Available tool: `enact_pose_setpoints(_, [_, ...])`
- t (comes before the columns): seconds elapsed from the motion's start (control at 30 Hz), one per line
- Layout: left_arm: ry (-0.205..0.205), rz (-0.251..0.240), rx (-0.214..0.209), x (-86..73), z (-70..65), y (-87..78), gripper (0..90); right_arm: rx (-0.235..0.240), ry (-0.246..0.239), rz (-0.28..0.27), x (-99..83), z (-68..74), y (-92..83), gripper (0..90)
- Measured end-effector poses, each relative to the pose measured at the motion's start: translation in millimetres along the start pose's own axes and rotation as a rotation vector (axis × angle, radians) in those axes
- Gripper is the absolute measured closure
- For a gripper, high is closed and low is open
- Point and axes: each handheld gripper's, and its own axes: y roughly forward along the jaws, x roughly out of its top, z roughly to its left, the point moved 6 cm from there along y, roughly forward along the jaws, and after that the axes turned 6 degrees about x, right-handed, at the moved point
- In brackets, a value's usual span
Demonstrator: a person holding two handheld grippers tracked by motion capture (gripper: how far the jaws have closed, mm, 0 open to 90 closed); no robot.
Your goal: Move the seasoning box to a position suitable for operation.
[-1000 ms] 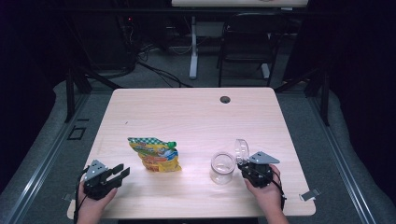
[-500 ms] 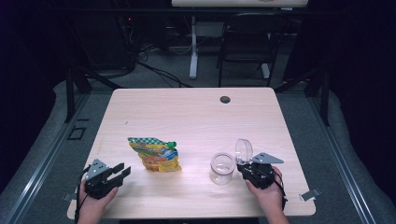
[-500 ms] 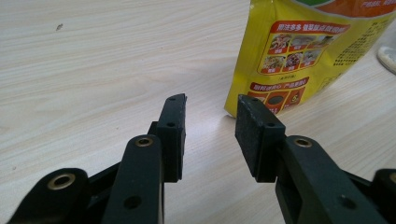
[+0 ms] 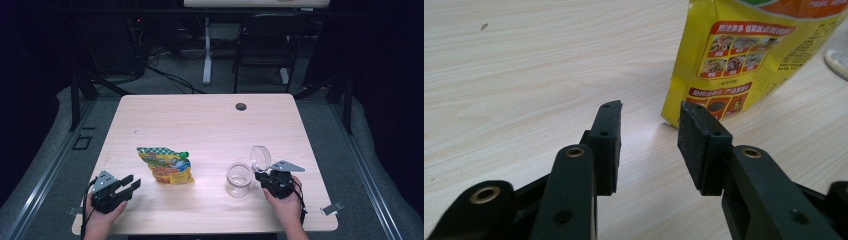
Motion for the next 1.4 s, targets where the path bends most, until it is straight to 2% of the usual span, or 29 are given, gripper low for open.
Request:
enact_pose_setpoints(0.2, [0.004,0.001,-0.001,-0.7,0.7,-0.5,58.2,0.022,0.017,-0.006,2.6,-2.8,2.8,80.9])
enact_pose_setpoints(0.33, [0.01,0.0,-0.014,0.1,1.0,0.4,53.9,0.033,0.026,-0.01,2.8,-1.7,0.8,77.1])
enact_pose_setpoints(0.47, [0.019,0.012,-0.04,0.8,-0.8,2.9,51.8,0.03,0.008,-0.007,2.1,1.0,-1.8,73.5])
enact_pose_setpoints(0.53, [0.008,0.001,-0.062,2.6,-2.8,4.4,49.2,0.028,-0.005,-0.005,1.5,3.0,-3.8,71.7])
enact_pose_setpoints(0.73, [-0.002,-0.022,-0.091,11.0,-3.4,7.0,45.7,0.038,-0.02,-0.009,-0.6,6.6,-10.9,66.7])
enact_pose_setpoints(0.87, [0.0,-0.017,-0.104,16.4,-4.0,10.9,45.2,0.033,-0.028,-0.012,-1.2,6.9,-16.6,66.0])
enact_pose_setpoints(1.0, [0.033,0.0,-0.107,19.4,-5.9,16.3,45.1,0.033,-0.017,-0.027,-1.2,4.3,-21.5,66.0])
enact_pose_setpoints(1.07, [0.03,0.018,-0.116,22.6,-5.9,19.1,44.5,0.036,-0.012,-0.032,-0.7,3.2,-23.4,66.0])
enact_pose_setpoints(1.2, [0.016,-0.007,-0.162,31.3,-10.2,25.1,41.6,0.035,-0.002,-0.04,-0.3,0.4,-25.3,66.0])
enact_pose_setpoints(1.4, [0.014,0.003,-0.183,33.2,-13.6,33.3,40.4,0.037,0.01,-0.034,-1.3,-1.5,-24.4,66.0])
